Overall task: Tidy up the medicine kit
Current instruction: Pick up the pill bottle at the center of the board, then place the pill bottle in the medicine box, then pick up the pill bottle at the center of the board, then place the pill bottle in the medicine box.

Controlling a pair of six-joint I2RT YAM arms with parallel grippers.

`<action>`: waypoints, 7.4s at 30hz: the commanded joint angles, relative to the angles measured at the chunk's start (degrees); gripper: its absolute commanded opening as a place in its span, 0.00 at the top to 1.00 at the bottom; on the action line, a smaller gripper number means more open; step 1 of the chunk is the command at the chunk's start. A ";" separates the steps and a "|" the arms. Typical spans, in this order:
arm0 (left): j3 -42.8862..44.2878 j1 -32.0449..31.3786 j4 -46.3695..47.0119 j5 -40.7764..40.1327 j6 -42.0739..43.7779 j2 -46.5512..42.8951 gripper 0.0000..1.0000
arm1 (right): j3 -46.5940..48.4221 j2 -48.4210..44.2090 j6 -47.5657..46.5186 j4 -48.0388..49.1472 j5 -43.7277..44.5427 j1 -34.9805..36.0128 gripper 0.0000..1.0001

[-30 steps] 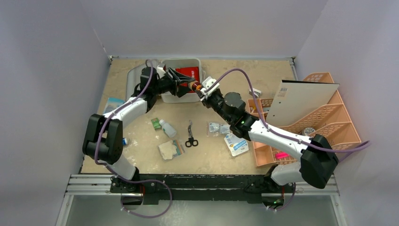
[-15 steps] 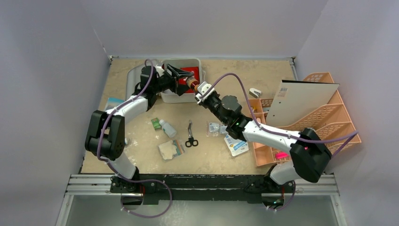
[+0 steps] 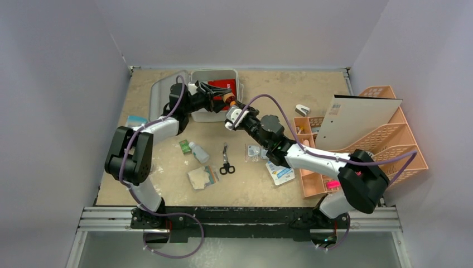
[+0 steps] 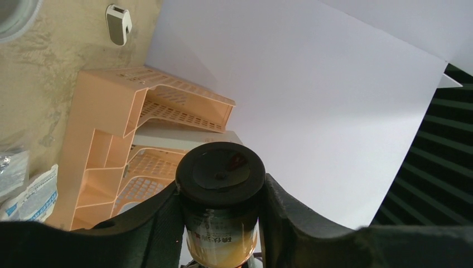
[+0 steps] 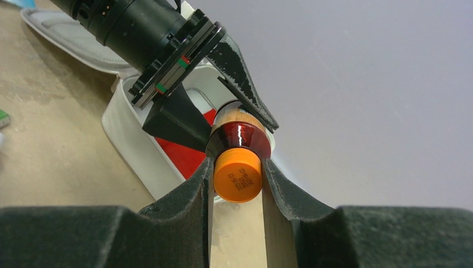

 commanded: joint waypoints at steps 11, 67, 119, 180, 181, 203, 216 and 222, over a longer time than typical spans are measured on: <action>12.97 0.53 -4.99 2.70 16.14 1.54 0.75 | 2.57 -0.20 0.14 -7.80 -1.26 1.40 0.39; 68.91 2.47 -53.15 -50.38 97.52 40.89 0.64 | 2.22 -18.57 21.71 -32.76 1.55 1.28 0.01; 31.27 -6.80 -93.63 -15.34 132.41 -14.85 0.39 | 4.86 -33.70 55.23 -58.88 7.01 1.39 0.03; 14.36 -10.75 -84.93 -20.10 169.38 0.06 0.64 | 3.64 -47.10 48.60 -60.27 6.70 1.33 0.03; 14.79 -10.71 -84.47 -19.05 168.46 -0.70 0.64 | 3.49 -47.06 48.61 -60.17 6.70 1.30 0.03; 29.08 -10.71 -62.76 -31.56 124.78 -9.24 0.60 | 5.00 -45.82 48.29 -61.85 5.14 1.35 0.03; 45.76 -10.62 -65.74 -49.79 108.06 9.26 0.64 | 5.82 -42.00 49.37 -60.87 4.32 1.35 0.04; 51.88 -8.26 -67.07 -54.12 102.17 17.15 0.62 | 7.30 -39.61 49.24 -61.53 4.51 1.39 0.04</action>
